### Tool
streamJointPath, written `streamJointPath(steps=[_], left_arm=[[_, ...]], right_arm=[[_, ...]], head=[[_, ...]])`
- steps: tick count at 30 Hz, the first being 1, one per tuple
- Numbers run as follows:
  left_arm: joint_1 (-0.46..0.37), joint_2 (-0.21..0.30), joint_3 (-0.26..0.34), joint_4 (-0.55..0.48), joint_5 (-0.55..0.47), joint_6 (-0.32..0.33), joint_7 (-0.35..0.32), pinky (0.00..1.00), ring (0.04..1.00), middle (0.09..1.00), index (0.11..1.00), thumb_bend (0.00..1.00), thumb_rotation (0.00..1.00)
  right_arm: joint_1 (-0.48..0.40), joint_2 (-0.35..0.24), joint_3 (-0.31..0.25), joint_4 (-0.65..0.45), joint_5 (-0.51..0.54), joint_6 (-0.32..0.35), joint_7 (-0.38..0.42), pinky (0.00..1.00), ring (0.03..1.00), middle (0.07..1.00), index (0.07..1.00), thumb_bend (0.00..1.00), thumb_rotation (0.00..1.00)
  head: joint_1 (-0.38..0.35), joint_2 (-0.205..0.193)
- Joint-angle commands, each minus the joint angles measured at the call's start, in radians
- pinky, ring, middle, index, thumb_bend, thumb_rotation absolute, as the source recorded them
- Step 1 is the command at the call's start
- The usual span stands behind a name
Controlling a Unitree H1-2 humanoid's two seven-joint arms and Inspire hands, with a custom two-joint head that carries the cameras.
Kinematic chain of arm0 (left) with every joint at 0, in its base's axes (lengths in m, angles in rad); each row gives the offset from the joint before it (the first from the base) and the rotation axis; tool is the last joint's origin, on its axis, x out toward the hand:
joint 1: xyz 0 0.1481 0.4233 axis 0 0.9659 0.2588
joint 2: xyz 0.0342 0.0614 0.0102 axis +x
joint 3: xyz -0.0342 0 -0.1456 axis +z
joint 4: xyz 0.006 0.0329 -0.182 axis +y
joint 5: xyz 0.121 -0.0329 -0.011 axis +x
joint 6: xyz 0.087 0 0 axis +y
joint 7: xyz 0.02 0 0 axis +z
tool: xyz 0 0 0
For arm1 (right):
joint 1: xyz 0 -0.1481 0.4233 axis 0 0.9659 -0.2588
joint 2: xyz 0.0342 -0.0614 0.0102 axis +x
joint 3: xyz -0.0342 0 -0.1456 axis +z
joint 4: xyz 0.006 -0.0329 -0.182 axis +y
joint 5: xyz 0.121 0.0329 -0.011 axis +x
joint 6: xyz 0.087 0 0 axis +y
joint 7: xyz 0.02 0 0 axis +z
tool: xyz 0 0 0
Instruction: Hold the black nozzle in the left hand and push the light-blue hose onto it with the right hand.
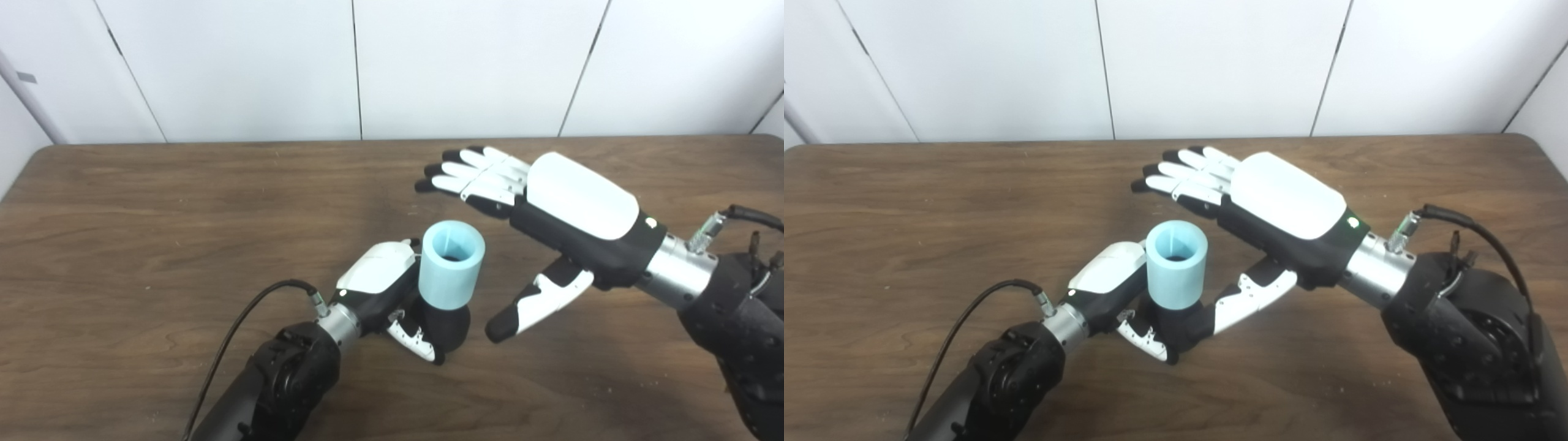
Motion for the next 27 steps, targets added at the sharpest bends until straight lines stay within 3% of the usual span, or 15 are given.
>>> streamJointPath(steps=[1, 15, 27], left_arm=[[0.029, 0.021, -0.027, 0.039, 0.005, 0.014, -0.068, 1.0, 0.759, 0.506, 0.476, 0.52, 0.0], [0.027, 0.031, -0.022, 0.045, -0.013, -0.013, -0.063, 1.0, 0.742, 0.494, 0.482, 0.52, 0.0], [0.027, 0.039, -0.026, 0.037, -0.003, 0.012, -0.078, 1.0, 0.705, 0.493, 0.484, 0.52, 0.0]], right_arm=[[-0.011, -0.016, -0.004, -0.044, -0.002, 0.008, 0.003, 1.0, 1.0, 0.975, 0.936, 0.69, 1.0], [0.045, -0.003, 0.053, -0.014, -0.11, -0.036, 0.023, 1.0, 1.0, 1.0, 0.957, 0.74, 1.0], [0.066, -0.014, 0.044, -0.031, -0.113, -0.039, 0.034, 1.0, 1.0, 1.0, 0.964, 0.75, 1.0]], head=[[0.002, 0.001], [0.008, 0.004], [0.001, 0.005]])
